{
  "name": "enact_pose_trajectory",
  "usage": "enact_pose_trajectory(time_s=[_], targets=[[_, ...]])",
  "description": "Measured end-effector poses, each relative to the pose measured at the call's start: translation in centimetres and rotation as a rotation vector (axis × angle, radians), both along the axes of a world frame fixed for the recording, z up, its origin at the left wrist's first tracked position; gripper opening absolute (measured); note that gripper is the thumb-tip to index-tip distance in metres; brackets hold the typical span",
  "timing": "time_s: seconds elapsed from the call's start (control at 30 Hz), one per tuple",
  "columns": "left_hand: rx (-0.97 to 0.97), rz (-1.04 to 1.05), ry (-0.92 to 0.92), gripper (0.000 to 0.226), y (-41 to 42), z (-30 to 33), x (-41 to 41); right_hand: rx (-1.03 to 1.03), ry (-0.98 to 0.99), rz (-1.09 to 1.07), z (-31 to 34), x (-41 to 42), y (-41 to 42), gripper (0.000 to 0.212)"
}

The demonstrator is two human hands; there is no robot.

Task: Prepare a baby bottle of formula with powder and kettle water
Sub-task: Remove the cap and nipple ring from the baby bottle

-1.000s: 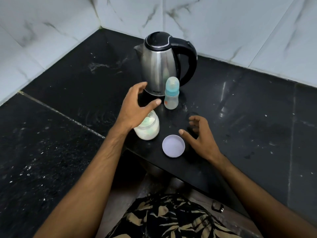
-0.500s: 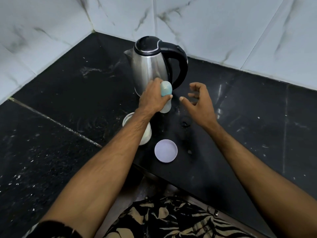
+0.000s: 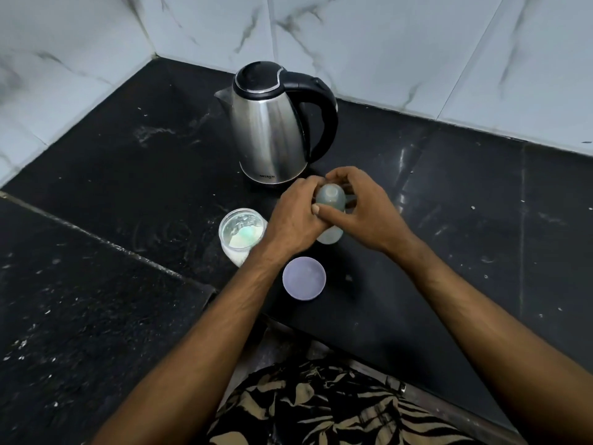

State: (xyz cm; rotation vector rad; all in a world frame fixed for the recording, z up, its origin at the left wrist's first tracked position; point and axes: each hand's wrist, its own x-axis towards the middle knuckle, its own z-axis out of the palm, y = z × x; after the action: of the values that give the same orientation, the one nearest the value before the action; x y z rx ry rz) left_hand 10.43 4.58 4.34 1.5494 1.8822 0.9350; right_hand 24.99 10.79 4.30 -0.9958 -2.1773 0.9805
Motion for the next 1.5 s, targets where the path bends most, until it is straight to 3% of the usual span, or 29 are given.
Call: enact_pose_trajectory(time_s=[0.13, 0.37, 0.6, 0.9, 1.07, 1.17, 1.33, 1.5], targets=[[0.026, 0.028, -0.114, 0.056, -0.9, -1.6, 0.8, 0.042, -0.082, -0.048, -0.5, 0.5, -1.0, 0.042], [0.004, 0.005, -0.223, 0.068, -1.3, -3.7, 1.2, 0.123, -0.167, -0.065, -0.7, 0.8, -1.8, 0.045], [-0.048, 0.005, -0.17, 0.059, -1.5, -6.3, 1.6, 0.143, -0.24, -0.052, -0.9, 0.6, -2.3, 0.059], [-0.062, -0.056, -0.127, 0.058, -1.1, -6.7, 0.8, 0.143, -0.12, -0.013, -1.5, 1.2, -1.9, 0.057], [-0.049, -0.066, -0.148, 0.06, -1.1, -6.9, 0.6, 0.222, 0.201, -0.125, 2.3, 1.3, -0.6, 0.054], [-0.049, -0.07, -0.126, 0.064, -1.0, -6.8, 0.7, 0.246, 0.267, -0.247, 4.6, 2.5, 1.9, 0.053], [-0.05, -0.072, -0.11, 0.052, -0.4, -6.7, 0.8, 0.24, 0.102, -0.433, 0.6, 7.3, 6.4, 0.054], [-0.038, -0.076, -0.115, 0.055, -0.1, -7.0, 1.4, 0.08, -0.087, -0.603, -4.2, 12.8, 8.2, 0.056]])
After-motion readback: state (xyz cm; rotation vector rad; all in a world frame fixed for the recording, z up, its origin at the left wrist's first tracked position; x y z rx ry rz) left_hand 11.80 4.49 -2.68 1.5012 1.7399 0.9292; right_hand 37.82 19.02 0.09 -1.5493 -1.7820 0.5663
